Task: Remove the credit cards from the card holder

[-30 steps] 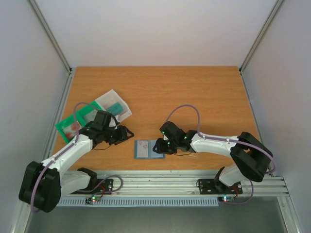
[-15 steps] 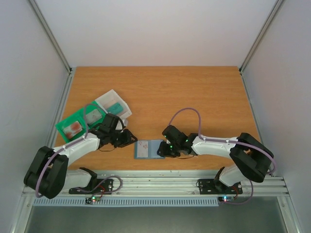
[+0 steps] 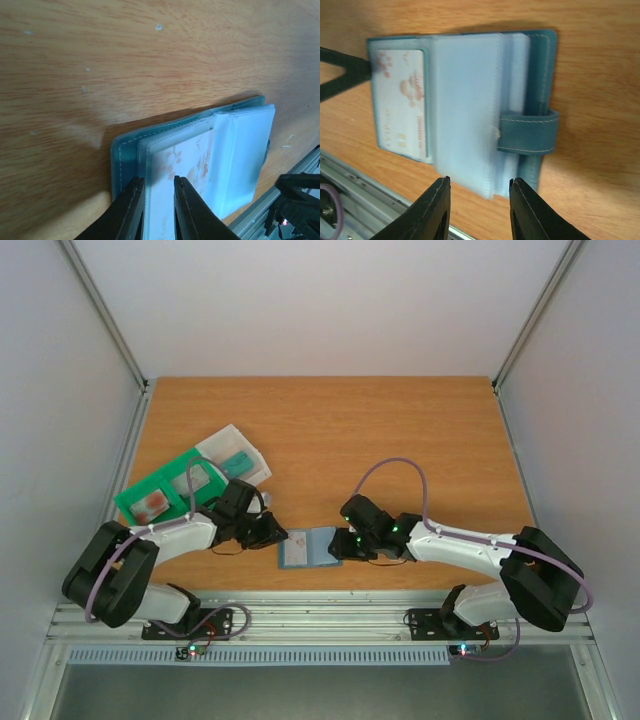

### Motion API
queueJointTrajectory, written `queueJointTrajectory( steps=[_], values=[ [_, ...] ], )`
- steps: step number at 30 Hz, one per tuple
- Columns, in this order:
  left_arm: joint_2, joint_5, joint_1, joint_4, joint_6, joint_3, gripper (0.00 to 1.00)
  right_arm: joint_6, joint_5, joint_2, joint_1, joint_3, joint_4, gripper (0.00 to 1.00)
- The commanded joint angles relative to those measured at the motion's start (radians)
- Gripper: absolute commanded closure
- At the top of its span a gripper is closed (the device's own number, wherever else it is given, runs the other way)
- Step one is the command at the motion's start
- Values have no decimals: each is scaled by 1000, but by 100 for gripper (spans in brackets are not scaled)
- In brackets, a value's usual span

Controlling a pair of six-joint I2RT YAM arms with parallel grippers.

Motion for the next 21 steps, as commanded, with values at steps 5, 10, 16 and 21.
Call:
queueJointTrajectory(
  steps=[5, 10, 16, 21],
  values=[
    [47, 11, -10, 136, -31, -33, 88, -20, -23, 15, 16, 70, 47, 67],
    [70, 16, -23, 185, -48, -39, 91, -26, -75, 48, 22, 83, 136, 71],
    [88, 49, -43, 248, -86, -51, 93, -27, -65, 112, 24, 120, 150, 74],
    [17, 16, -43, 217, -138, -69, 85, -21, -57, 160, 24, 124, 175, 76]
  ],
)
